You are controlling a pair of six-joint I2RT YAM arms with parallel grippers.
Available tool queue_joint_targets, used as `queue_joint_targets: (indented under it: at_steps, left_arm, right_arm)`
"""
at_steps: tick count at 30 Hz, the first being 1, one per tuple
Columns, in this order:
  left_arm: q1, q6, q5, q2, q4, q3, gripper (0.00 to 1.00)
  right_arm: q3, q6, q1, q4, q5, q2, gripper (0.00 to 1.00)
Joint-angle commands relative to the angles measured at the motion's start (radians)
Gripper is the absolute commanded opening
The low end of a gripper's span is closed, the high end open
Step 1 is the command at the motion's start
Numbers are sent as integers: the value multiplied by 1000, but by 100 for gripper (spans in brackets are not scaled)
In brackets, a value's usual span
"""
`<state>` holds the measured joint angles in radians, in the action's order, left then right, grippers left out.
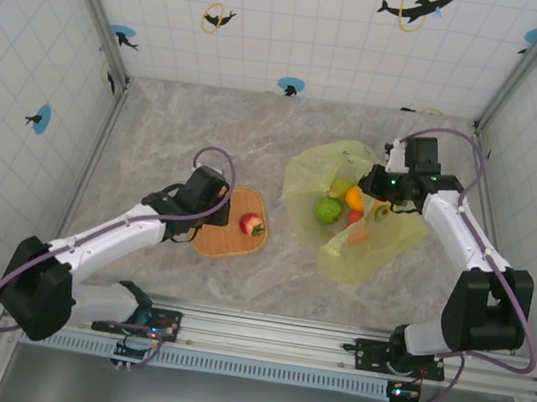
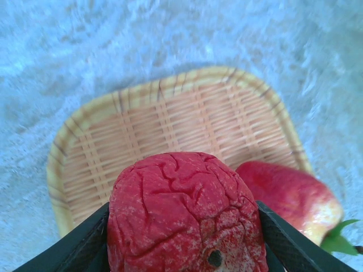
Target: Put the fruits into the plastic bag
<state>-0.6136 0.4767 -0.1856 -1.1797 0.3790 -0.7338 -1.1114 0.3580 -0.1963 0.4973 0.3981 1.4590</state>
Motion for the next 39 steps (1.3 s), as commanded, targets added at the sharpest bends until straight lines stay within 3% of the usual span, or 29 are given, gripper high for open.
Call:
queue_joint_targets:
  at_steps: [1,7,12,18,24,39]
  left_arm:
    - [-8,16,-39,57,-39,-28,58]
    - [-38,20,45,126,-186,-33,56]
    - [-139,7,134,65,-378,-53,56]
    - [-316,-56,215,-169,-511,-175,56]
    - [-403,-105,281,-429,-551,-335,56]
    - [-426,-86,435,-770,-725,-527,59]
  right_arm:
    - [-10,-2,-4,-18,10,-14,0]
    - [-20,-2,-5,-17,13,-12,0]
    - [-55,-28,-5,26,7,-16,0]
    - [-131,-91,-3,134,-83,-33,0]
    - [-127,-91,-4,153,-88,-64,0]
    - [-112,-38,-14,138,-76,-133,0]
